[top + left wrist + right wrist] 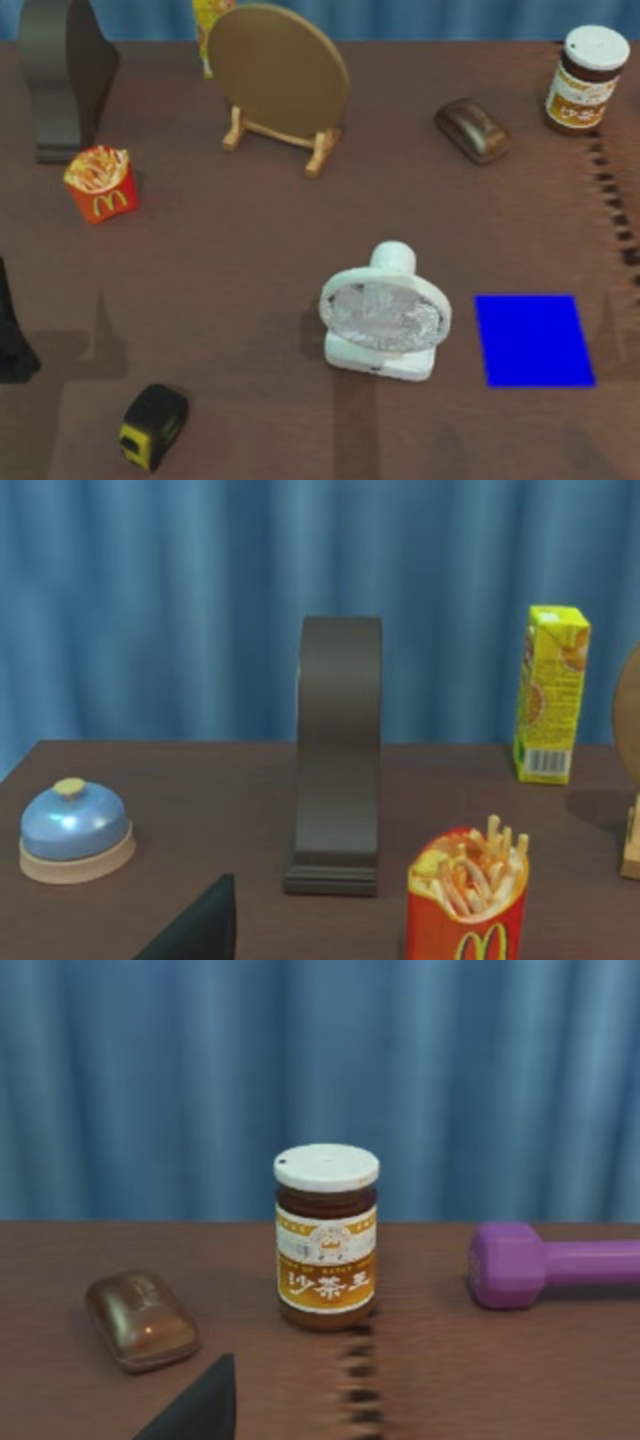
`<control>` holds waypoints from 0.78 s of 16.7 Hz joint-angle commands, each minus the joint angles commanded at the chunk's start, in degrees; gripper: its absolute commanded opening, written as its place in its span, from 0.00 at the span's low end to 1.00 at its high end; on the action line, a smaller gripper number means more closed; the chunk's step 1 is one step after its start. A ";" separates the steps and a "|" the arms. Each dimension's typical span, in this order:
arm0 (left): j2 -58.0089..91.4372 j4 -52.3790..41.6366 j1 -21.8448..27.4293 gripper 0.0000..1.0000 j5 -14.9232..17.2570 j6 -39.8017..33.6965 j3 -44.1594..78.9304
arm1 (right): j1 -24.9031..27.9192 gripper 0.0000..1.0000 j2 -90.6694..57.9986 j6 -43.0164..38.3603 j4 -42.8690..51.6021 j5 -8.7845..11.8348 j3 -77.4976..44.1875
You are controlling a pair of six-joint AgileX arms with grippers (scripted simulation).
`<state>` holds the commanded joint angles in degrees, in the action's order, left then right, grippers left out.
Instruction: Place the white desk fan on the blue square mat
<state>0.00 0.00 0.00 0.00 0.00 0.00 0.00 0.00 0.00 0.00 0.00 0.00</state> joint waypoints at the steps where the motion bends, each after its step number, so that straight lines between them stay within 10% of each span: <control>1: 0.00 0.00 0.00 1.00 0.00 0.00 0.00 | 0.00 1.00 0.00 0.00 0.00 0.00 0.00; 13: 0.00 0.00 0.00 1.00 0.00 0.00 0.00 | 15.46 1.00 -38.25 12.03 30.70 -0.16 -36.42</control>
<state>0.00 0.00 0.00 0.00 0.00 0.00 15.46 -38.25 12.03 30.70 -0.16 -36.42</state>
